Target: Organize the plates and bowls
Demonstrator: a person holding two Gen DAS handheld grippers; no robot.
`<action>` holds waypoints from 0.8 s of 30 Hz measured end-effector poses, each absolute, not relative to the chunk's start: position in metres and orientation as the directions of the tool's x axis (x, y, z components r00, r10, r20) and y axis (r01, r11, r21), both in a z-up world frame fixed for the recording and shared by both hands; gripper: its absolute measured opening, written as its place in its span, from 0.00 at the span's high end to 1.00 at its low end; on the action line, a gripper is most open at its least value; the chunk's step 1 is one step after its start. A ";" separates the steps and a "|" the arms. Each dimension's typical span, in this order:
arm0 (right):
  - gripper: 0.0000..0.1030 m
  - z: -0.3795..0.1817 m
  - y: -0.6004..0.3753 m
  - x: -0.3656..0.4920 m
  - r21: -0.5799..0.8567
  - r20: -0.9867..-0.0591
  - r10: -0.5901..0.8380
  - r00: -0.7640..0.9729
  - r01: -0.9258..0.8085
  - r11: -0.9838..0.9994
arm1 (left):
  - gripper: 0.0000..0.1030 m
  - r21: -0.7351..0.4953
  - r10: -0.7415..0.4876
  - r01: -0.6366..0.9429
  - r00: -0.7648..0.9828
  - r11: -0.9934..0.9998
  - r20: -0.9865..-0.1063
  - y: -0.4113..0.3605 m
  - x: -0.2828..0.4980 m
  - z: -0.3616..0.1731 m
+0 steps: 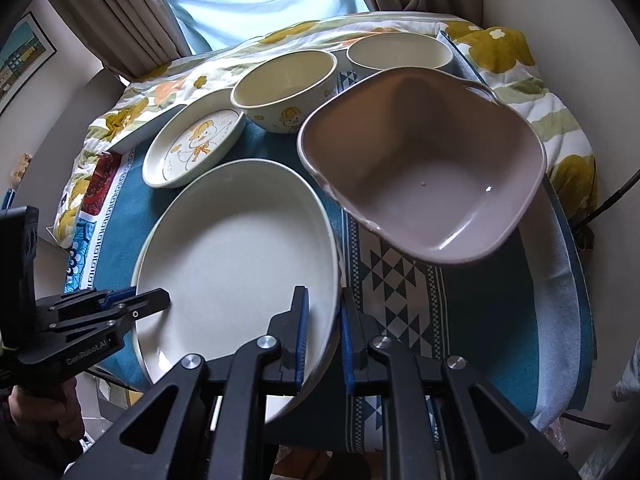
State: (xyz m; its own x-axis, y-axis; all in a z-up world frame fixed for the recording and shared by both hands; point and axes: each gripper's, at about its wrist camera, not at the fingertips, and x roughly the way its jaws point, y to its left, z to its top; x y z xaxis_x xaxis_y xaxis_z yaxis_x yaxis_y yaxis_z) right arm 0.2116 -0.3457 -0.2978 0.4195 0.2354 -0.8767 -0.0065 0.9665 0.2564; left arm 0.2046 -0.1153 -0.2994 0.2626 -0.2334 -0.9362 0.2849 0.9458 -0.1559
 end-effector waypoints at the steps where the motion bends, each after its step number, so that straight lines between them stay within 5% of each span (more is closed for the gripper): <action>1: 0.87 -0.298 -0.346 0.211 0.254 -0.877 0.233 0.419 -0.008 0.967 | 0.84 -0.147 -0.226 0.289 0.263 0.946 -0.938 -0.118 0.205 -0.301; 24: 0.87 -0.298 -0.340 0.211 0.211 -0.882 0.217 0.419 -0.060 0.976 | 0.85 0.178 0.002 0.392 0.411 0.903 -0.912 -0.147 0.196 -0.296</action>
State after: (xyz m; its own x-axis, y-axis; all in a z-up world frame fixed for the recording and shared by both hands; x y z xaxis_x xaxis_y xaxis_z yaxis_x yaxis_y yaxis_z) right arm 0.2109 -0.3398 -0.2982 0.4186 0.2169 -0.8819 -0.0603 0.9756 0.2113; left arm 0.1957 -0.1474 -0.2956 0.4111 0.0016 -0.9116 0.3917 0.9027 0.1782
